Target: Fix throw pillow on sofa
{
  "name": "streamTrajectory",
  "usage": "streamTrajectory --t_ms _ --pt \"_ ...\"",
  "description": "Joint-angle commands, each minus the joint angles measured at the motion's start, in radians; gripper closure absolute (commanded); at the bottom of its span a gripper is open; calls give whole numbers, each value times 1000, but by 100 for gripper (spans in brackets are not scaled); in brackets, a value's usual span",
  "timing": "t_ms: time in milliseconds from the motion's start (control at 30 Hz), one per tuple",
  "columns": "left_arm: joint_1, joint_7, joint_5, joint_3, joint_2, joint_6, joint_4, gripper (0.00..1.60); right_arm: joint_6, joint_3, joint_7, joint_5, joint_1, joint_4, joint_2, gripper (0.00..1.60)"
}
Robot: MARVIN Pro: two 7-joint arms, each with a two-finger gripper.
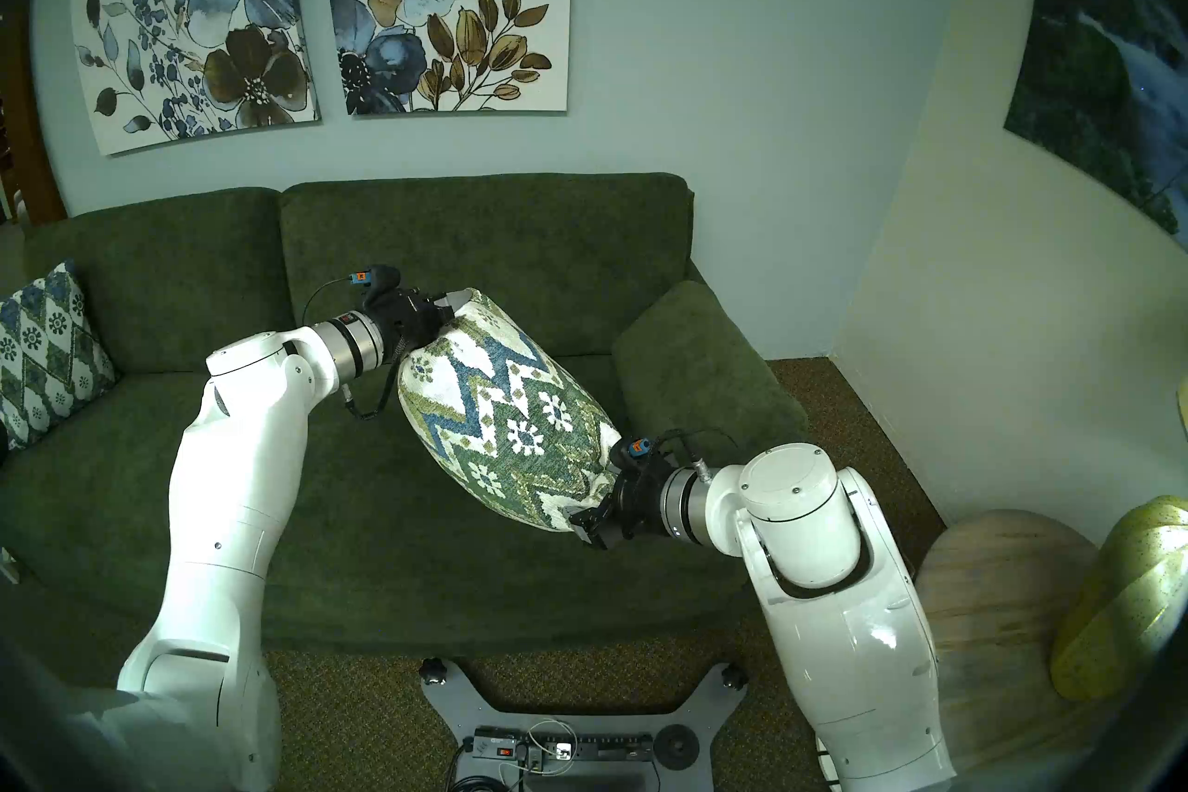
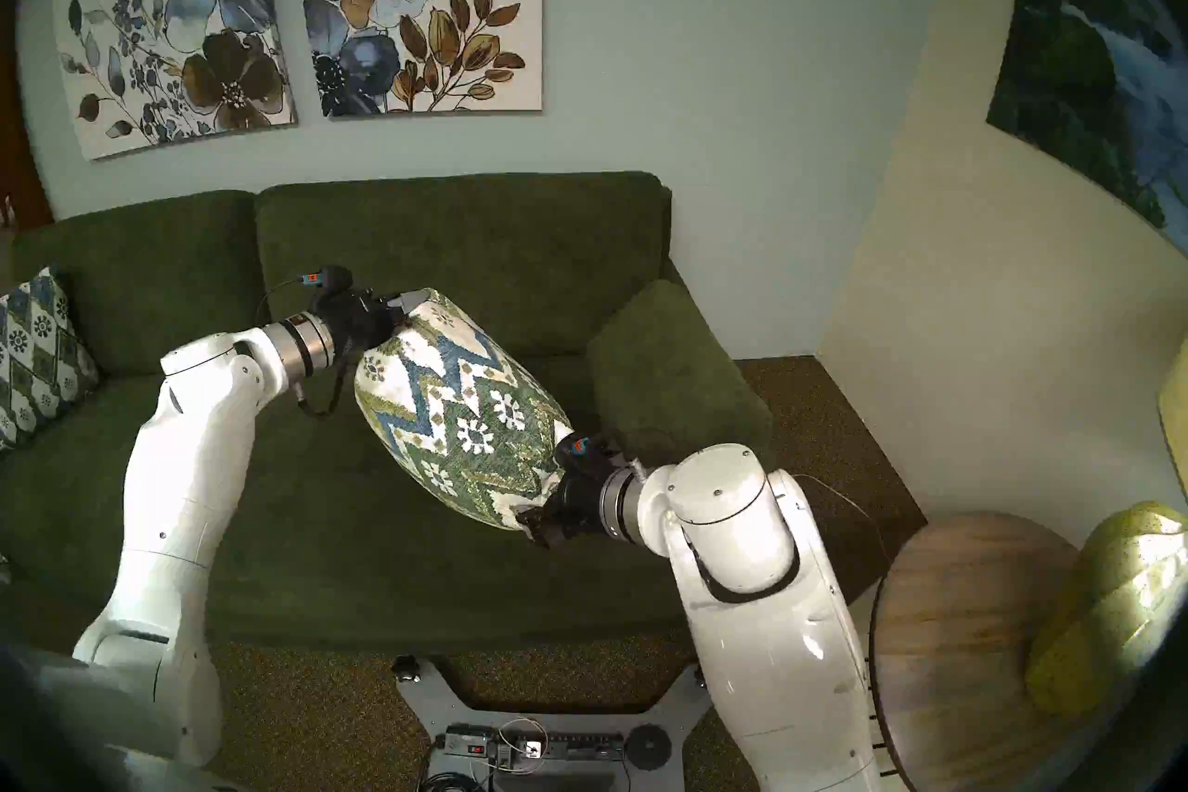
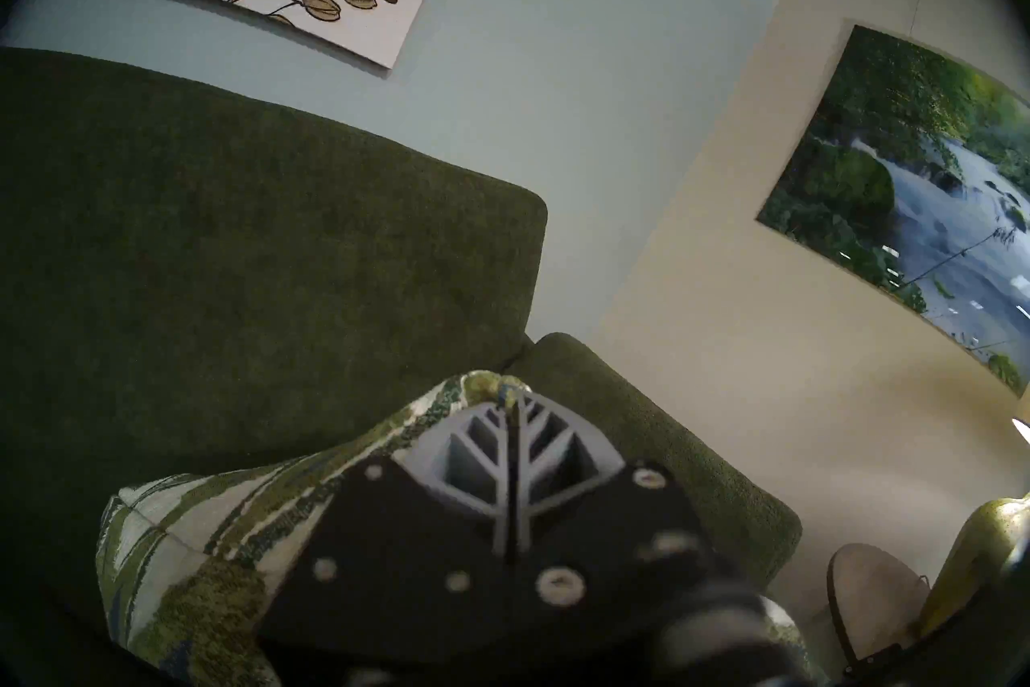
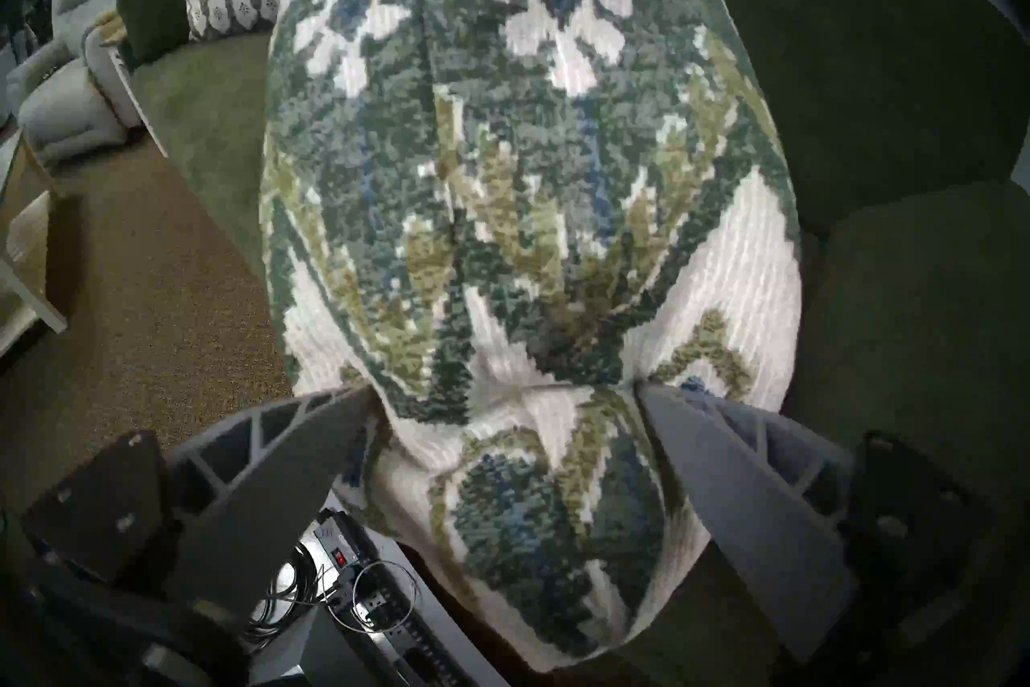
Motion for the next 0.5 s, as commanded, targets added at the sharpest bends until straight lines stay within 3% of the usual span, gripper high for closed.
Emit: streamTrajectory --t_ms 0,67,100,133,200,467 --pt "-9 -13 -16 -13 1 6 -33 160 3 -14 -28 -13 38 65 -30 0" --pt "-10 -14 -17 -17 2 10 -35 160 7 -15 -32 -14 42 76 -34 0" --pt "-10 -14 -17 -18 3 12 -36 160 8 -14 -34 -14 44 81 -37 21" --pt "-10 -15 -17 -20 3 14 -37 160 8 -13 -36 -13 44 85 -39 55" --pt "-10 -15 -17 -22 3 16 -38 160 6 -9 -42 -12 43 90 -43 160" --pt "-8 -12 -14 -29 3 28 -47 160 4 18 -50 -3 20 65 -45 160"
